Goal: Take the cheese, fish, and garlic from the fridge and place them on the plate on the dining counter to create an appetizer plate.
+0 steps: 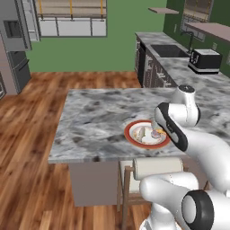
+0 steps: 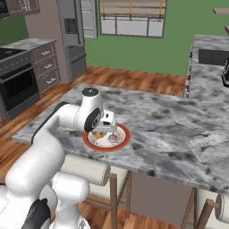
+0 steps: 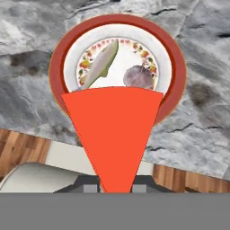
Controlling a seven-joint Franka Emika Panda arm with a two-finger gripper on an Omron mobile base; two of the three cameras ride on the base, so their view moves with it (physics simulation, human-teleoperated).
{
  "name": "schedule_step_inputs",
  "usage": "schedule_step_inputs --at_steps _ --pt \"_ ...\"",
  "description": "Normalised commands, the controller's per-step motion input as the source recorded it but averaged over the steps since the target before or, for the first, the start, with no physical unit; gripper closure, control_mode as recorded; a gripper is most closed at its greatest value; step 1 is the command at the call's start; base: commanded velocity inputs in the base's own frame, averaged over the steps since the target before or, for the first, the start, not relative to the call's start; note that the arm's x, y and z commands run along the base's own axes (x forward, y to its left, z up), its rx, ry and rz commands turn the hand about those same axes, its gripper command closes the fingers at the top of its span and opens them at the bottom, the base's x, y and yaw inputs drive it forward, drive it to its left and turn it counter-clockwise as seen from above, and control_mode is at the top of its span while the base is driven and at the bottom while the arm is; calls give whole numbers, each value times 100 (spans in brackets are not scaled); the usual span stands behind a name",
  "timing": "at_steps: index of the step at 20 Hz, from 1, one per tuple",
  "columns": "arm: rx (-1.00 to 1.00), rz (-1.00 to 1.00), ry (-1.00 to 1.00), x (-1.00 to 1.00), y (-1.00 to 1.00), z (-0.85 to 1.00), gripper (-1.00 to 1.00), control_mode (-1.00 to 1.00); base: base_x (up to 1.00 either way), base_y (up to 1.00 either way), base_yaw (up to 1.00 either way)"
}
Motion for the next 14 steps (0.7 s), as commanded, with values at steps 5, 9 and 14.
schedule_step_inputs --at_steps 5,9,14 --pt "0 0 0 24 14 -48 100 -100 0 0 0" --pt "0 -2 4 13 0 -36 100 -100 0 0 0" --pt "0 -5 7 8 0 -34 100 -100 0 0 0"
